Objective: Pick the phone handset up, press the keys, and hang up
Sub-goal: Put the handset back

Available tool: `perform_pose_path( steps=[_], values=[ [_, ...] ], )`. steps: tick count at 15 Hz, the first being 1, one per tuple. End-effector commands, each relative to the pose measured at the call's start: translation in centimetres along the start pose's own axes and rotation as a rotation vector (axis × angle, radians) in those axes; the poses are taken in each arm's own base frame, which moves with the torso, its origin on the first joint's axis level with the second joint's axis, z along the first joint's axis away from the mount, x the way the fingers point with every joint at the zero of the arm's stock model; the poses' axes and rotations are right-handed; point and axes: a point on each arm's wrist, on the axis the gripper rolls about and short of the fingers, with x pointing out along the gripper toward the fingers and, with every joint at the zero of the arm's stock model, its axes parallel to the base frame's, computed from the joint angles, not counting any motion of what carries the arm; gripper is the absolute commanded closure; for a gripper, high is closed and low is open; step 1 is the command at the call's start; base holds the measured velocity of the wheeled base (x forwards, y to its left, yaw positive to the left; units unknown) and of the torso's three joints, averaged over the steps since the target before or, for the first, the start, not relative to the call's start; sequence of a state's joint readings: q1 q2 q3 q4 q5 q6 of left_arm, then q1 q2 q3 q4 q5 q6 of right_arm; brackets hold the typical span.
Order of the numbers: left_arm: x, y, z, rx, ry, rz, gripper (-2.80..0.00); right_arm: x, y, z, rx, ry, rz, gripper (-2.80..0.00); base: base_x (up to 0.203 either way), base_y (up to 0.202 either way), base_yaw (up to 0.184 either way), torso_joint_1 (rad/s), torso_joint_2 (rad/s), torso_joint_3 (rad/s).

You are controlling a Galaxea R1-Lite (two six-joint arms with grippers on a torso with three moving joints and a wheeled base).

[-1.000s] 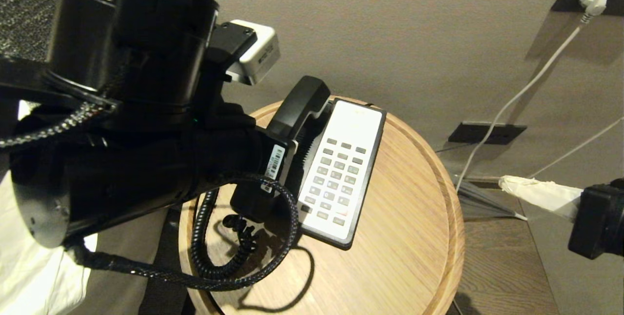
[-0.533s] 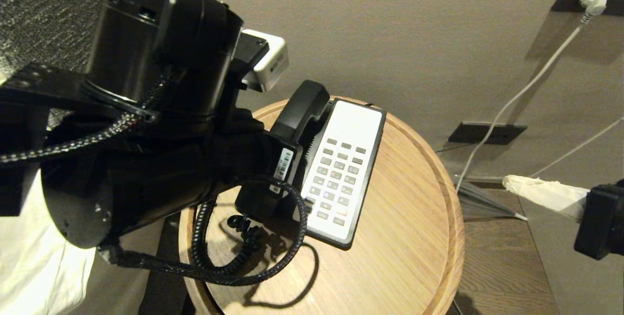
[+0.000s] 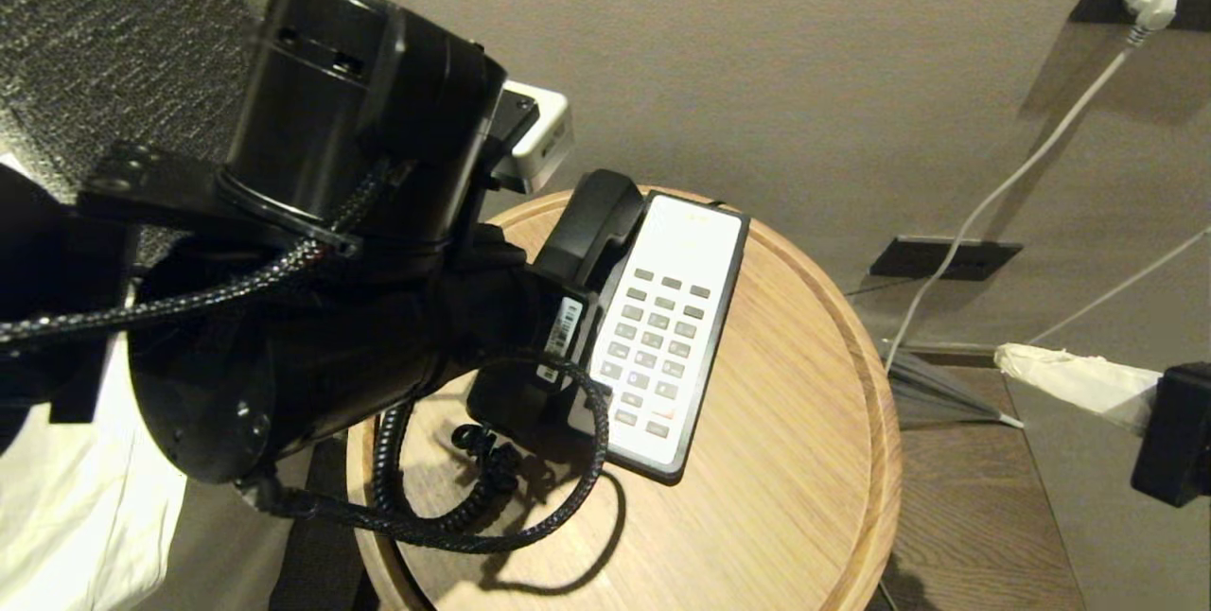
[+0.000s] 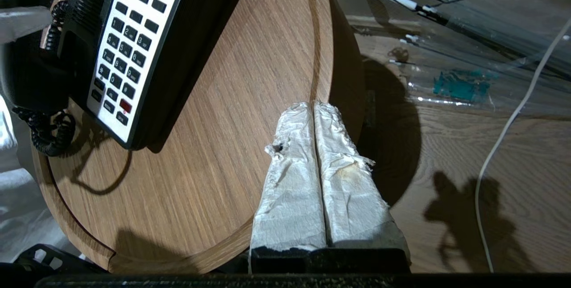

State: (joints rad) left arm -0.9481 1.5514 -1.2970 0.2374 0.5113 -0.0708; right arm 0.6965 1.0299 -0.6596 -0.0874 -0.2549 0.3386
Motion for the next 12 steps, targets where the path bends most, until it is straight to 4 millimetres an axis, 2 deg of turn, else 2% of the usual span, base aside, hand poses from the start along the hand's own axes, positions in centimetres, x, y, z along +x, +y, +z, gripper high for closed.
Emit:
perform_pose_path(
  steps=[1, 7, 12],
  values=[
    [0.4, -0.2, -0.2, 0.004, 0.012, 0.004, 0.0, -0.2, -0.1, 0.1, 0.006, -0.01, -0.006, 0.0, 0.0, 0.0, 0.0, 0.0, 0.0, 0.0],
    [1.2, -0.5, -0.4, 0.009, 0.026, 0.006, 0.0, -0.6, -0.3, 0.1, 0.026, -0.02, -0.002, 0.0, 0.0, 0.0, 0.0, 0.0, 0.0, 0.0],
    [1.6, 0.2, -0.1, -0.005, 0.023, 0.034, 0.0, -0.6, -0.2, 0.2, 0.027, -0.024, -0.001, 0.0, 0.0, 0.0, 0.0, 0.0, 0.0, 0.0]
  ],
)
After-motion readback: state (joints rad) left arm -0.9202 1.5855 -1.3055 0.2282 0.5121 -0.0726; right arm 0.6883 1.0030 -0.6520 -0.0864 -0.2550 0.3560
